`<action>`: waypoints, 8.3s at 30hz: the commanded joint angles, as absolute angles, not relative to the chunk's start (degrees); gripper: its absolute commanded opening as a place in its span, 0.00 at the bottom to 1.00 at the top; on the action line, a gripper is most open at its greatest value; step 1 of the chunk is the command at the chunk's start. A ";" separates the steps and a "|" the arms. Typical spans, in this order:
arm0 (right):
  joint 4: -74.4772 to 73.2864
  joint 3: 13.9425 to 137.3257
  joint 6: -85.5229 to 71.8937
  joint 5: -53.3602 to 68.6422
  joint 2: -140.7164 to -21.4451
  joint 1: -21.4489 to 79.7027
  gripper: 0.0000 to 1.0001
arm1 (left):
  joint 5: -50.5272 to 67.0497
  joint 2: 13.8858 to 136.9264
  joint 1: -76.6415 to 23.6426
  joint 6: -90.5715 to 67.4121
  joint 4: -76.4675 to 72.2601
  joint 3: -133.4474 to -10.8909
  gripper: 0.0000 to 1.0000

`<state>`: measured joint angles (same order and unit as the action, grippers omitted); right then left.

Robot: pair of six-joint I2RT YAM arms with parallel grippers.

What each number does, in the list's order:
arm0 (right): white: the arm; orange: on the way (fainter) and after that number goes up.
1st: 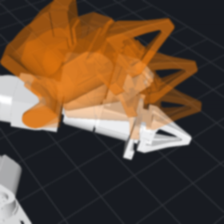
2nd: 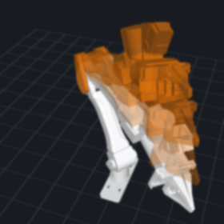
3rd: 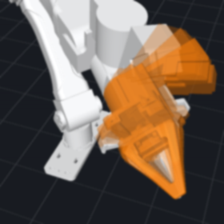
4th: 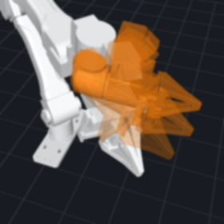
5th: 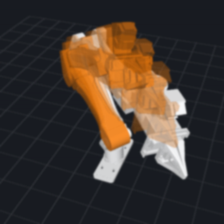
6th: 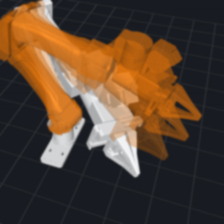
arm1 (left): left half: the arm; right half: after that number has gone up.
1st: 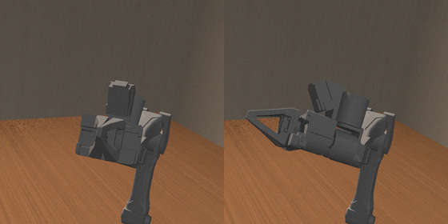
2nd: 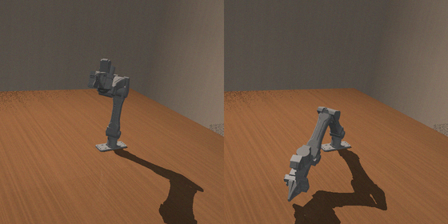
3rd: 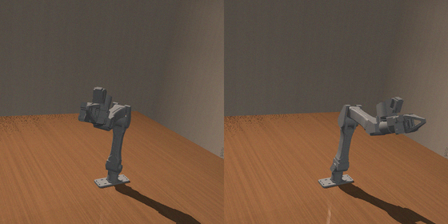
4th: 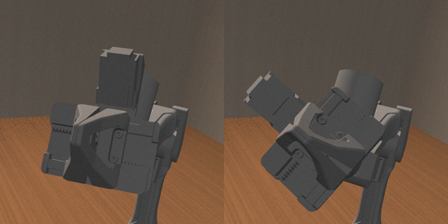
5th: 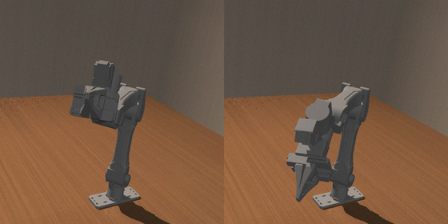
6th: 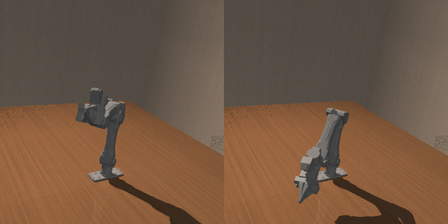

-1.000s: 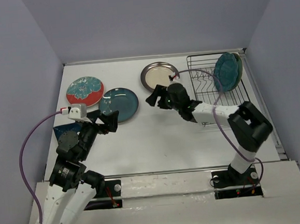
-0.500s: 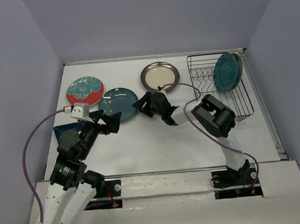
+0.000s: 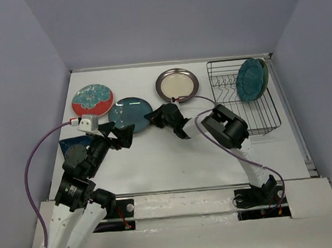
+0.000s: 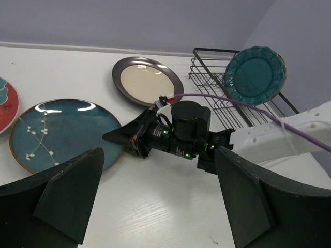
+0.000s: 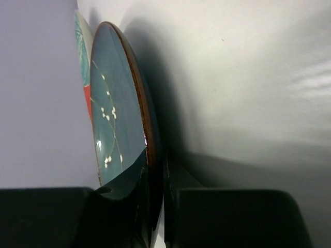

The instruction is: Load the plates into the dish rack

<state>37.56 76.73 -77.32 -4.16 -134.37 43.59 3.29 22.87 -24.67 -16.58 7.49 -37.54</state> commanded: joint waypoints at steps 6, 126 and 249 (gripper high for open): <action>34.28 63.03 -65.85 -13.70 -113.93 45.08 0.07 | 4.57 21.80 -24.87 -16.35 4.13 -39.38 0.99; 3.25 35.95 -32.25 13.10 -44.12 14.59 0.85 | 9.05 135.00 -19.69 -54.05 -29.70 -89.47 0.12; 3.25 81.30 16.62 -37.54 -95.01 13.18 0.07 | 4.48 31.82 -26.54 -16.87 3.34 -41.84 0.99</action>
<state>-5.85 80.64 19.88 -37.80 -97.27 14.13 4.62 31.75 -26.89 -18.00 5.04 -41.93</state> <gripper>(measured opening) 0.191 0.990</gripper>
